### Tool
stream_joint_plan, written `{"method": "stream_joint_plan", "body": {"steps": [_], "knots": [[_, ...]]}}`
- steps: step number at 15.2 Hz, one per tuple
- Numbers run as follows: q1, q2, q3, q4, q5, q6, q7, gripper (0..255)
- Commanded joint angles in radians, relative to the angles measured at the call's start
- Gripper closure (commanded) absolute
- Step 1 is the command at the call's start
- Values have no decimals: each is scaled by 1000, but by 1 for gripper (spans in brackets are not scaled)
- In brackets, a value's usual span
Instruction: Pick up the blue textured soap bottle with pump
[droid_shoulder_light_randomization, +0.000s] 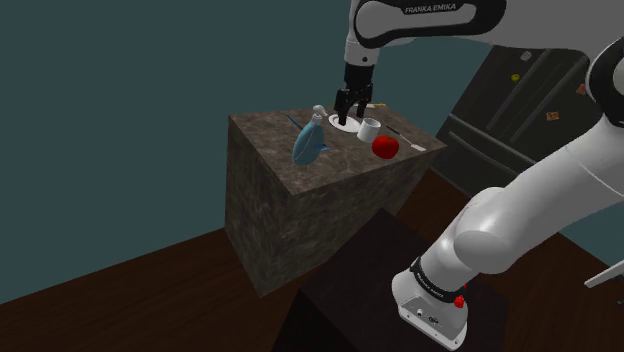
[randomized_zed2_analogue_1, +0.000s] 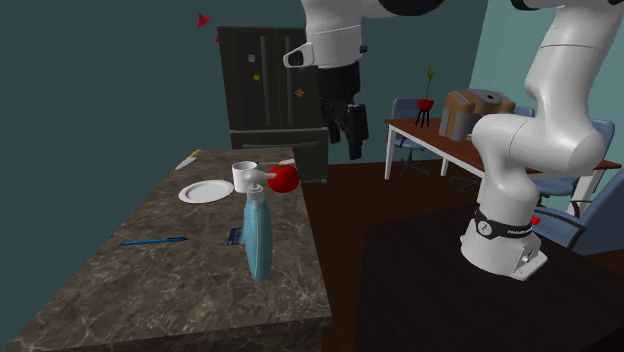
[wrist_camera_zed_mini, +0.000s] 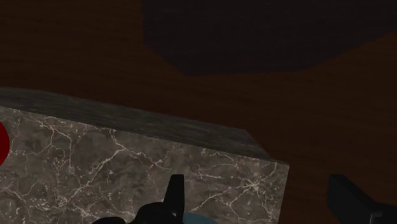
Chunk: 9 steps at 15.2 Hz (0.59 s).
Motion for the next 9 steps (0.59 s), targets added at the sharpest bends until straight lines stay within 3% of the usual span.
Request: {"method": "stream_joint_plan", "body": {"steps": [1, 9], "knots": [[-5, 72, -6, 56, -8, 18, -5, 0], [-27, 384, -28, 371, -26, 25, -34, 0]]}}
